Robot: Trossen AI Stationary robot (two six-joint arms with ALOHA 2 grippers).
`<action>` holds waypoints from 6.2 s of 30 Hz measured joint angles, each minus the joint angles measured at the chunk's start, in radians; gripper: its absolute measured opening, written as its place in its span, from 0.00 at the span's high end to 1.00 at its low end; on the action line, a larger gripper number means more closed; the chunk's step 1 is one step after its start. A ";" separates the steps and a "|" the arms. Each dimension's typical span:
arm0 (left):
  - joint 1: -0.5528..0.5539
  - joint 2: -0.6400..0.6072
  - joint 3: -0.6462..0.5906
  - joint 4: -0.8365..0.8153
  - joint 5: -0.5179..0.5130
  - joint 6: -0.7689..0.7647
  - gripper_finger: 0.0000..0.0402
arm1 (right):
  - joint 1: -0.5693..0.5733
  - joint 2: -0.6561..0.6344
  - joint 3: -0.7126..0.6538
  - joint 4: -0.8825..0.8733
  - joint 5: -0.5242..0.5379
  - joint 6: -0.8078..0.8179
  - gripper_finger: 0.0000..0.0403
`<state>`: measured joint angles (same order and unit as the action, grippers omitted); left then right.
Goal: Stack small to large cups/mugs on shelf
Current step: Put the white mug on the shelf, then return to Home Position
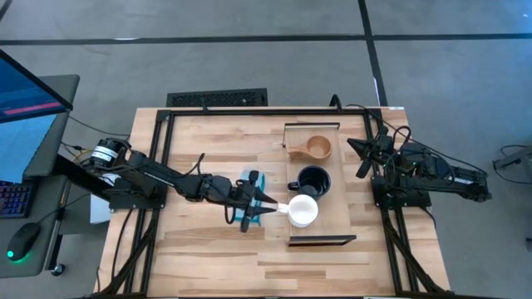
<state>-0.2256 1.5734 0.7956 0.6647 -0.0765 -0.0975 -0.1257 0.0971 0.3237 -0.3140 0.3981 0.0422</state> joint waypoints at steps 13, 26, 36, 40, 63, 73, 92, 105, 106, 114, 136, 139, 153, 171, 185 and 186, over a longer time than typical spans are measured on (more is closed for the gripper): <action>-0.002 0.081 0.048 0.018 -0.012 0.003 0.73 | -0.001 0.000 0.000 0.001 0.000 0.001 0.96; 0.001 0.130 0.185 -0.078 -0.040 0.022 0.73 | -0.001 0.001 0.001 -0.014 0.000 -0.013 0.96; 0.001 0.130 0.190 -0.078 -0.040 -0.003 0.73 | -0.001 0.001 0.001 -0.030 0.000 -0.017 0.96; 0.001 0.130 0.190 -0.074 -0.036 -0.005 0.73 | -0.001 0.001 0.001 -0.030 0.000 -0.017 0.95; 0.000 0.130 0.190 -0.072 0.011 -0.005 0.73 | -0.001 0.001 0.001 -0.029 0.000 -0.018 0.95; 0.000 0.130 0.190 -0.071 0.001 -0.015 0.73 | -0.001 0.001 0.000 -0.029 0.000 -0.024 0.96; 0.002 0.244 0.311 -0.137 0.014 0.004 0.73 | -0.001 0.003 -0.001 -0.029 0.000 -0.023 0.96; 0.003 0.262 0.349 -0.202 0.011 0.008 0.73 | -0.001 0.003 -0.001 -0.030 0.000 -0.024 0.96; 0.003 0.262 0.349 -0.212 0.011 0.013 0.73 | -0.001 0.003 -0.001 -0.030 0.000 -0.024 0.96; 0.001 0.253 0.350 -0.224 0.012 0.052 0.73 | -0.001 0.003 0.000 -0.030 0.000 -0.023 0.96; -0.055 0.098 0.296 -0.509 -0.202 0.046 0.73 | -0.001 0.003 0.000 -0.030 0.000 -0.018 0.95; -0.055 0.098 0.294 -0.582 -0.277 0.015 0.73 | -0.001 0.003 0.000 -0.031 0.000 -0.017 0.96; -0.103 -0.320 -0.049 -0.524 -0.549 -0.017 0.73 | -0.001 0.003 0.000 -0.023 -0.001 -0.022 0.95; 0.279 -0.767 -0.506 -0.179 0.013 0.173 0.73 | -0.001 0.008 -0.055 0.337 -0.016 -0.379 0.93; 0.580 -0.763 -0.506 -0.181 0.279 0.183 0.73 | -0.293 0.008 -0.101 0.377 -0.154 -0.341 0.94; 0.581 -0.763 -0.506 -0.181 0.274 0.184 0.73 | -0.324 0.008 -0.101 0.368 -0.179 -0.328 0.94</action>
<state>0.3551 0.8108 0.2893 0.4835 0.1973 0.0864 -0.4495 0.1051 0.2226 0.0538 0.2192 -0.2863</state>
